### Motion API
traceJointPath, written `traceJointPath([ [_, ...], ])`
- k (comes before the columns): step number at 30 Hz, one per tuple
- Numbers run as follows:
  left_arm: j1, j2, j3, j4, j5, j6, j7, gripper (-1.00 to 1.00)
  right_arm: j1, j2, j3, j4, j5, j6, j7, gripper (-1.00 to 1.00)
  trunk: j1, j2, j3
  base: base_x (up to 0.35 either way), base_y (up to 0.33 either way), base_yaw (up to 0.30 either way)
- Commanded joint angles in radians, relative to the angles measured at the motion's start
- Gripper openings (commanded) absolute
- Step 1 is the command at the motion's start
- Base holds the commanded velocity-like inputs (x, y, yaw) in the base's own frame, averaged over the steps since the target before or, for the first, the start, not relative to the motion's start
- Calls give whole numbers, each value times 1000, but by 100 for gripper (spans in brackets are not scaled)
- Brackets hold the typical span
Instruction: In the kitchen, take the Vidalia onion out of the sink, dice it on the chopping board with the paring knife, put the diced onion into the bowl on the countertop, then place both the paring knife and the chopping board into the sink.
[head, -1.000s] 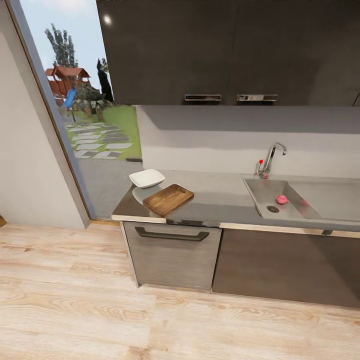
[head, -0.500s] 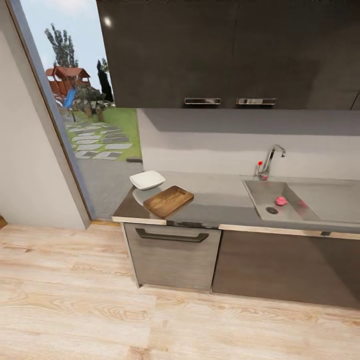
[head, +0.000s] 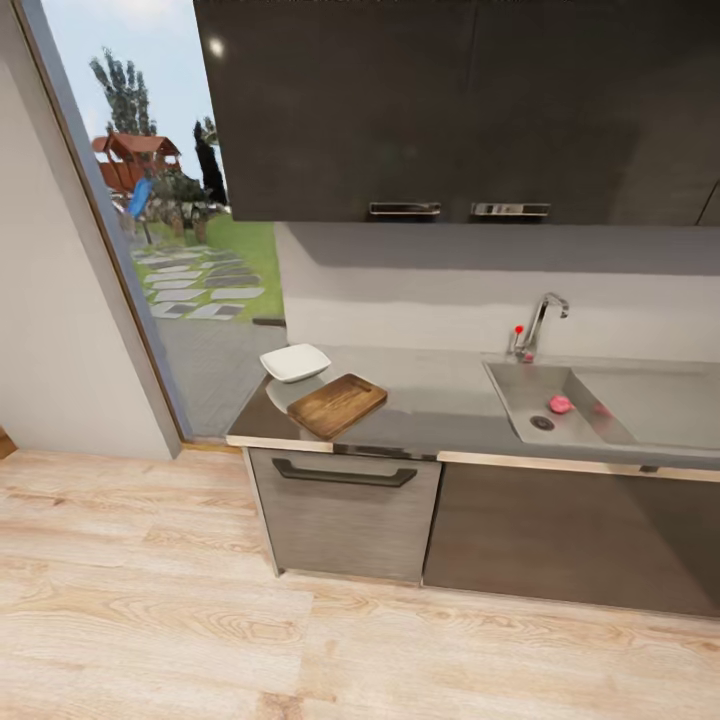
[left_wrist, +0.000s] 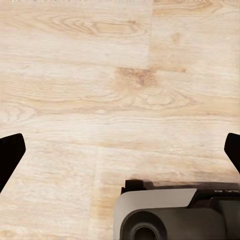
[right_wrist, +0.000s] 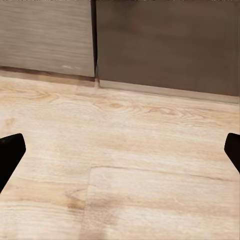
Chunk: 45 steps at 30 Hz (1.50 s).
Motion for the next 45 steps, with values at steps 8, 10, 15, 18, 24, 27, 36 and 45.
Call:
traceJointPath([
  [8,0,0,1,-2,1,-1,0,100,0,0,1,0,0,-2,-2,100,-30,55,24,0,0,0],
  [10,0,0,1,-2,1,-1,0,100,0,0,1,0,0,-2,-2,100,-38,69,30,0,0,0],
  [15,0,0,1,-2,1,-1,0,100,0,0,1,0,0,-2,-2,100,-57,104,46,0,0,0],
  [18,0,0,1,-2,1,-1,0,100,-1,0,1,0,0,-2,-2,100,-69,125,55,0,0,0],
  [24,1,0,1,-2,1,-1,0,100,0,0,1,0,0,-2,-3,100,-92,167,74,0,0,0],
  [27,0,0,1,-2,1,-1,0,100,-1,0,1,0,0,-2,-3,100,-103,188,84,0,0,0],
  [36,0,0,1,-2,1,-1,0,100,0,0,1,-1,0,-2,-2,100,-138,251,112,0,0,0],
  [45,0,0,1,-2,1,-1,0,100,0,0,1,0,0,-2,-2,100,-145,265,118,0,0,0],
])
